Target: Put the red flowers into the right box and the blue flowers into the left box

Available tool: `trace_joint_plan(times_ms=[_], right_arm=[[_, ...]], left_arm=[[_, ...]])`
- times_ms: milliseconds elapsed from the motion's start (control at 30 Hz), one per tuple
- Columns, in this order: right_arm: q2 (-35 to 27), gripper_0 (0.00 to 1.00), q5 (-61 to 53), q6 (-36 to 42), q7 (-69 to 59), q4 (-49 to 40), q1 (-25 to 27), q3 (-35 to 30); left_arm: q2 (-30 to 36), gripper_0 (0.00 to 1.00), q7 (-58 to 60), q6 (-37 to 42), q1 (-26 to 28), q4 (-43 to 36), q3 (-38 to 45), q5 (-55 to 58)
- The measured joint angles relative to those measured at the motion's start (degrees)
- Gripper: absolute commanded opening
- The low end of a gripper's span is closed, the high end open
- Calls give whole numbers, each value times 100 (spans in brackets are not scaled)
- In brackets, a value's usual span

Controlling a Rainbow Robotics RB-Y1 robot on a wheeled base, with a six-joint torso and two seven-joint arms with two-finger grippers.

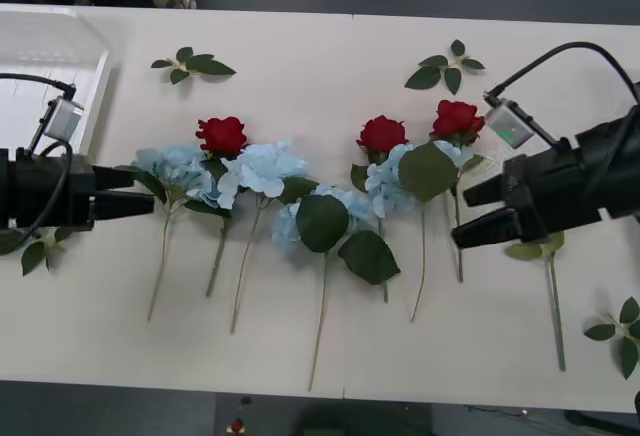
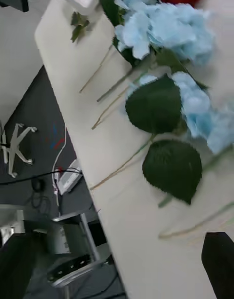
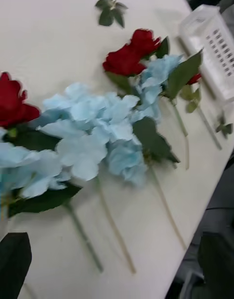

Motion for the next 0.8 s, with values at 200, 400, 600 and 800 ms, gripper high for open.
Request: trace_joint_plan(times_ms=[200, 400, 600, 800], right_arm=[[-145, 100, 355, 409, -1609, -414, 557, -755], [-303, 100, 1359, 559, -2400, -434, 904, -1065], [-542, 100, 2202, 81, -3328, -335, 945, -930], [-637, 100, 2513, -624, -3370, 385, 944, -626]], left_arm=[[147, 100, 980, 0, -225, -18, 0, -1127], [146, 100, 2099, 0, -463, -156, -123, -2450], [146, 100, 2918, -105, -822, -167, -885, -3385], [146, 100, 3587, -382, -1198, -167, -1828, -4195]])
